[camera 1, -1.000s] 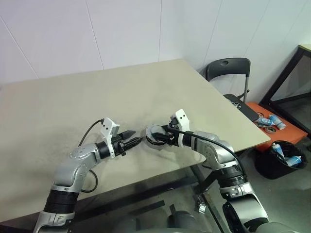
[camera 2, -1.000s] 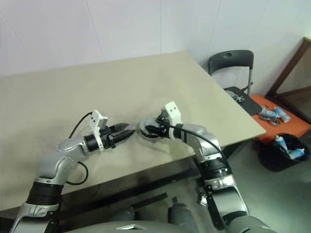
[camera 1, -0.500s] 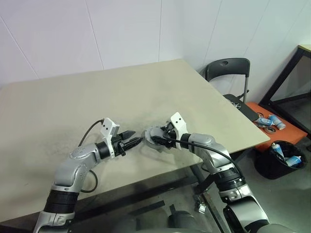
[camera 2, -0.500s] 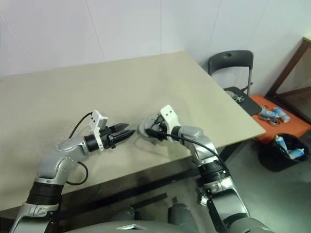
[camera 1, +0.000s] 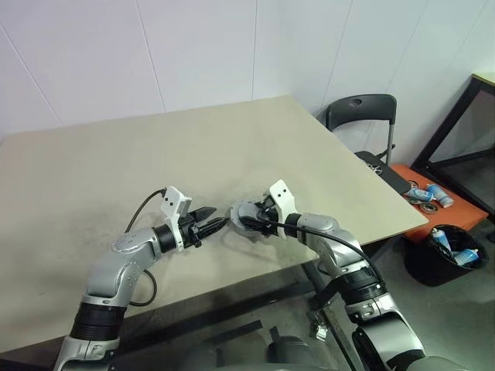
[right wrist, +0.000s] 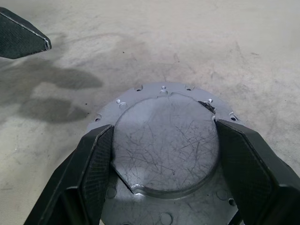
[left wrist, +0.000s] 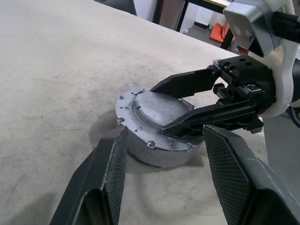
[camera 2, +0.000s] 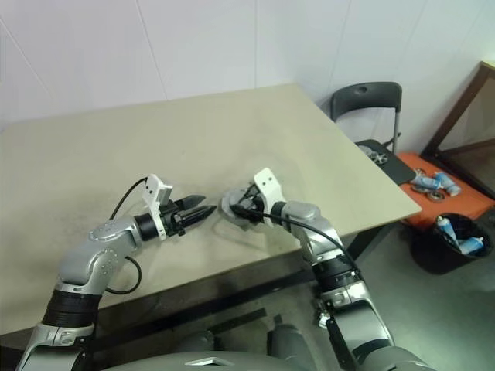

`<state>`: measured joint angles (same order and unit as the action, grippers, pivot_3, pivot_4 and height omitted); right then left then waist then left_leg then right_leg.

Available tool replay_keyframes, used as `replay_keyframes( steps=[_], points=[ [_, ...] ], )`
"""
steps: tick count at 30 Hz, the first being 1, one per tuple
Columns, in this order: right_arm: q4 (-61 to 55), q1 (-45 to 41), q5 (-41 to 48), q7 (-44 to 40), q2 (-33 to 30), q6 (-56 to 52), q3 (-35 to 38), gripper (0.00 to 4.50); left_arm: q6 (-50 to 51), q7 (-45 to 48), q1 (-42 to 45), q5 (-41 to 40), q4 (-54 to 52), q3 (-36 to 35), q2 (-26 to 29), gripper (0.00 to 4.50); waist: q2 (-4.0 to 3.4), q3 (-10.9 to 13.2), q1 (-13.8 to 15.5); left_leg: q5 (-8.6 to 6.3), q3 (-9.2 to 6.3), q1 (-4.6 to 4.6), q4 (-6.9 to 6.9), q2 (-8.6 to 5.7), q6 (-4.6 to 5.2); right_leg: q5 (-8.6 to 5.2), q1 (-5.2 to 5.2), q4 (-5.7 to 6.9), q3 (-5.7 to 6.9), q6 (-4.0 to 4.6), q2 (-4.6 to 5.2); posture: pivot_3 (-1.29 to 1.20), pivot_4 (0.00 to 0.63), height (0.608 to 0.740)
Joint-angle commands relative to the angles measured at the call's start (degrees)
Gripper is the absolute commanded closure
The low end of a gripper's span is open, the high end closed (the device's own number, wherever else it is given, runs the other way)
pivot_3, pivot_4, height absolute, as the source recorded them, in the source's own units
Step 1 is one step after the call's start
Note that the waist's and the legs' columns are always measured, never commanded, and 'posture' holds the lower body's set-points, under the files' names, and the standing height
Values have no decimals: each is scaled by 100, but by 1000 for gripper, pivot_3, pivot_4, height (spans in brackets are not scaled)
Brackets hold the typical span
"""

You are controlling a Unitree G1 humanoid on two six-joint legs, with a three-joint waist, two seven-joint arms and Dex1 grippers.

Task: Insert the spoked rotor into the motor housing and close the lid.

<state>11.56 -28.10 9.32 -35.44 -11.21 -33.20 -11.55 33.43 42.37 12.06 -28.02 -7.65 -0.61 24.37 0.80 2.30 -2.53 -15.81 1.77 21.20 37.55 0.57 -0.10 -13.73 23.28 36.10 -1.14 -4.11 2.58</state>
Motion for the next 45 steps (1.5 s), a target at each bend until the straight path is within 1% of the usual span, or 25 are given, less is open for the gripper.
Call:
replay_keyframes(
  steps=[1,7,12,20,29,35,45],
  points=[
    [221,-13,68,-135,-113,-203,75,1393,-17,-4,60,-57,-224,-16,0,1799,0,0,0,0,0,0,1,0,0,0,0,0,0,0,0,0,0,740],
    [253,-88,151,-383,-260,-207,140,1393,-47,22,86,-49,-173,-11,2,1799,0,0,16,0,0,5,1,-1,0,0,1,-2,1,0,2,0,0,740],
    [209,-41,108,-451,-248,-167,77,1393,-57,41,124,-41,-126,-16,7,1799,0,0,16,0,-1,9,1,-3,0,3,4,-3,1,-5,4,0,0,740],
    [-50,-55,435,-518,-151,-512,258,1393,-9,17,133,-47,-166,-9,-3,1799,0,0,17,0,-1,12,0,-3,0,3,7,-3,1,-6,4,0,0,740],
    [-311,-64,494,-581,-150,-654,233,1393,-19,8,161,-36,-134,-9,4,1799,0,0,11,0,-1,15,-11,-2,0,8,16,-3,1,-14,2,0,0,740],
    [-389,-48,353,-512,-163,-560,142,1393,-9,0,139,-42,-162,-8,6,1799,-1,1,8,0,-1,15,-14,-3,0,7,17,-5,2,-14,2,0,0,740],
    [-184,-26,190,-244,-82,-389,69,1393,-17,-29,64,-44,-213,-3,-11,1799,-1,1,6,0,-1,14,-13,-3,0,7,17,-4,1,-13,1,0,0,740]
  ],
)
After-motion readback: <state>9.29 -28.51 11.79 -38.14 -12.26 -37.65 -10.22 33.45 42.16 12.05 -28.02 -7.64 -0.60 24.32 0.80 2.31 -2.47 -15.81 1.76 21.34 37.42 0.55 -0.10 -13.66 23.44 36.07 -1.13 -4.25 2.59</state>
